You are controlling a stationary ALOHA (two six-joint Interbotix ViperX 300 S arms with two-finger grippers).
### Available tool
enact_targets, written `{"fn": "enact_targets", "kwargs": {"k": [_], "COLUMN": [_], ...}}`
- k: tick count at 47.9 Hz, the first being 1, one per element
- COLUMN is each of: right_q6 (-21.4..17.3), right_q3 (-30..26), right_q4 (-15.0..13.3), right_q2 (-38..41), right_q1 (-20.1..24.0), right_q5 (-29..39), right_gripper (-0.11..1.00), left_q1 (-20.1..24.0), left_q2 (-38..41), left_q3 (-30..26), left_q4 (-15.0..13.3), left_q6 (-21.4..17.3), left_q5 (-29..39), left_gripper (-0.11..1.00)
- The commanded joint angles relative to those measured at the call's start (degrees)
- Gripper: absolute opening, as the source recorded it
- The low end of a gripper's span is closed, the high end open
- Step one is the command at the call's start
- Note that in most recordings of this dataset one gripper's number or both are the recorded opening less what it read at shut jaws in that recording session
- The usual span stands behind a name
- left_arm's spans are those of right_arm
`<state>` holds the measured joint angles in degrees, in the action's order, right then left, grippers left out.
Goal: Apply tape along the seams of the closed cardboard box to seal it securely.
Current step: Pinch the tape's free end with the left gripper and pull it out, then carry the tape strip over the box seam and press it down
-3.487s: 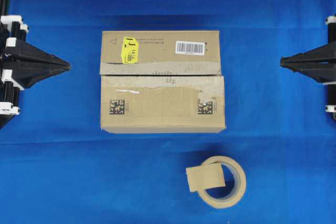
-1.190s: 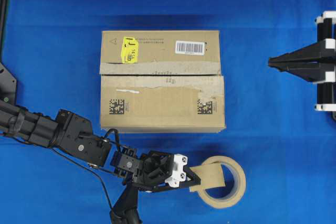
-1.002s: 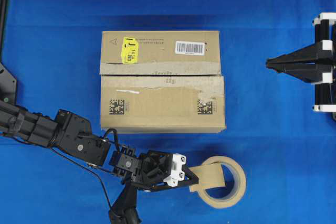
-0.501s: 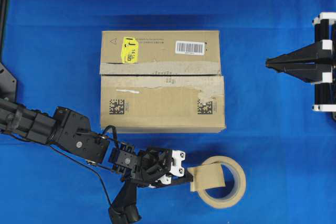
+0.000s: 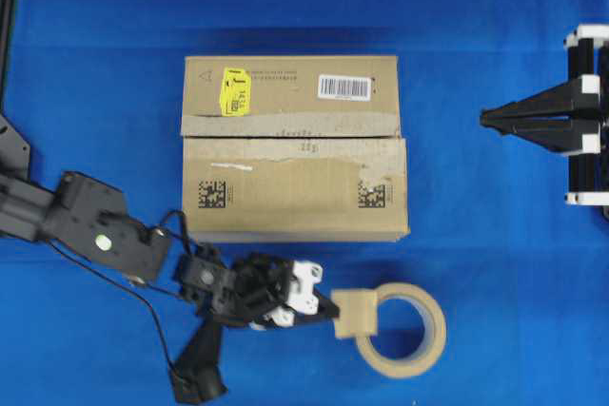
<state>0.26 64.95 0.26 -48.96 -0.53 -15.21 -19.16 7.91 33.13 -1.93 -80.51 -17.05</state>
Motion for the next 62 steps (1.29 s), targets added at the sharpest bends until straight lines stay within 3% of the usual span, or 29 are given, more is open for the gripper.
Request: {"fn": "enact_targets", "kwargs": {"k": [1, 9, 24, 35, 40, 62], "right_q6": [-0.2, -0.5, 0.3, 2.0, 3.5, 6.4], "right_q3": [-0.9, -2.0, -5.8, -7.2, -7.3, -7.3], "right_q4": [-0.1, 0.0, -0.1, -0.4, -0.5, -0.5], "right_q2": [-0.1, -0.4, -0.4, -0.3, 0.0, 3.6], "right_q1": [0.1, 0.4, 1.1, 1.2, 1.2, 1.0], "right_q5": [-0.6, -0.4, 1.1, 1.2, 1.2, 0.6], "right_gripper": [0.00, 0.00, 0.00, 0.00, 0.00, 0.00], "left_q1": [0.8, 2.6, 8.0, 14.1, 16.5, 20.0], "left_q2": [-4.6, -10.2, -19.3, -24.1, -24.8, -22.9], "left_q3": [0.4, 3.4, 10.8, 14.5, 15.1, 13.0], "left_q4": [0.0, 0.2, 0.4, 0.7, 0.7, 0.7], "left_q6": [-1.9, -4.7, -5.4, -7.4, -9.9, -10.5], "left_q5": [0.4, 0.4, -1.8, -1.4, -0.7, 3.8], "left_gripper": [0.00, 0.00, 0.00, 0.00, 0.00, 0.00]}}
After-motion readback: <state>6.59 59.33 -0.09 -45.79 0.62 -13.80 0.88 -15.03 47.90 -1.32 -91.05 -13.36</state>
